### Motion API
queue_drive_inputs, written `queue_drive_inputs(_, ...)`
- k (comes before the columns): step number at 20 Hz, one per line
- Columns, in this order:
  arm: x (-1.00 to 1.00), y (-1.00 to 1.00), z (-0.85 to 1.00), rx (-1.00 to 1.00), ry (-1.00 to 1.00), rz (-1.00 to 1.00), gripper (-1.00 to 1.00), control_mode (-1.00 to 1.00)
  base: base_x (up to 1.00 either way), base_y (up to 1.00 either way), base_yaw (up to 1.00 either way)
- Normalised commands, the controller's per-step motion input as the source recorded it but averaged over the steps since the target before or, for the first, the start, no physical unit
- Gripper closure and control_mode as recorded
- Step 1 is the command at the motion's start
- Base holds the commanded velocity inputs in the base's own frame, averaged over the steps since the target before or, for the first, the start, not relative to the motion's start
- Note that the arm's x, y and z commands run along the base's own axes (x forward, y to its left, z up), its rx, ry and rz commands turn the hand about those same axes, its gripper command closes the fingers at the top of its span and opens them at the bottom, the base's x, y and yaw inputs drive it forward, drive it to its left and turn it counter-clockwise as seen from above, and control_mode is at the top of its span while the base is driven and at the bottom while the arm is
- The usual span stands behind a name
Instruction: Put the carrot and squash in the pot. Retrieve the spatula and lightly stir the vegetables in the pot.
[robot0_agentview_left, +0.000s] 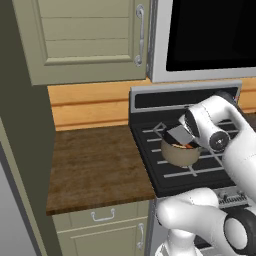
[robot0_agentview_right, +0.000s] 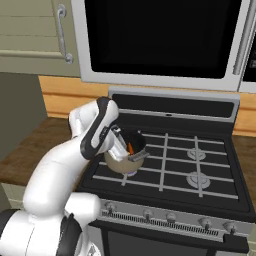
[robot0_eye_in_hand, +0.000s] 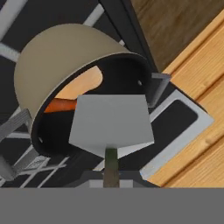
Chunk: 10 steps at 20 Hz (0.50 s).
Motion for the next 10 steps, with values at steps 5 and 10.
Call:
queue_drive_inputs(5,-0.48,-0.05,0.43,0.11,0.17,-0.03,1.00,-1.00,0.00,0.00,0.00)
queue_drive_inputs(10,-0.10,-0.02,0.36,0.02,0.03,-0.06,1.00,-1.00,0.00,0.00,0.00)
